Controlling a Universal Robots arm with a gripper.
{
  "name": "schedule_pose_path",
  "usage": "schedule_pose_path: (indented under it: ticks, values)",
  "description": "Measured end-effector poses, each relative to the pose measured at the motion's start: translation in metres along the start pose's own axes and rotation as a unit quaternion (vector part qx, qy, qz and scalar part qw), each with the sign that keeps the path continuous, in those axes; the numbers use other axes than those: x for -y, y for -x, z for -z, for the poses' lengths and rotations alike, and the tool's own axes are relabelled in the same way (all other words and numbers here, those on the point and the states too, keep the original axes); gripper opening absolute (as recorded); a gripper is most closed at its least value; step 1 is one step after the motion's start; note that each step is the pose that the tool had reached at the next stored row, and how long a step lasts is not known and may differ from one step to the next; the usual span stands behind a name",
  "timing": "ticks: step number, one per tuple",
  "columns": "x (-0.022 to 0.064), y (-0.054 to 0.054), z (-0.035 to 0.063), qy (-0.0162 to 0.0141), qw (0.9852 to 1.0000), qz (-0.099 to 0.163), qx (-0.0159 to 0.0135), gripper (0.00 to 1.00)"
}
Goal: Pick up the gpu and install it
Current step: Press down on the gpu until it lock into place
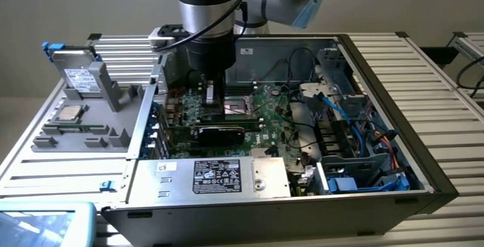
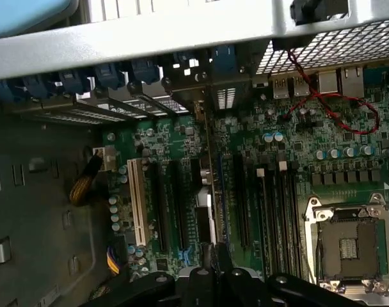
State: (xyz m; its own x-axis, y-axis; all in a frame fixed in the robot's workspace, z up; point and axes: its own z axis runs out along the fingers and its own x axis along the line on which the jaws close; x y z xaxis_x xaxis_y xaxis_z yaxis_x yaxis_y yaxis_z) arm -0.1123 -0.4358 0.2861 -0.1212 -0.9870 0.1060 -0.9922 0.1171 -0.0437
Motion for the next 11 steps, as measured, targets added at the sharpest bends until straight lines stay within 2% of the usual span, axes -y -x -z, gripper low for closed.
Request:
schedule_pose_path:
  ticks: [2,4,6,8,11]
  values:
    - [0.0027,-0.001,-0.0011,0.0009,1.0,0.0,0.0073,0.12]
    - [0.0044,-0.002,-0.003,0.002,0.9999,0.0,0.0159,0.12]
    - [0.0051,-0.004,-0.0056,0.0027,0.9998,-0.001,0.0214,0.12]
    - [0.0051,-0.004,-0.0092,0.0028,0.9997,-0.001,0.0236,0.12]
    - [0.0049,-0.005,-0.0147,0.0031,0.9997,-0.001,0.0244,0.12]
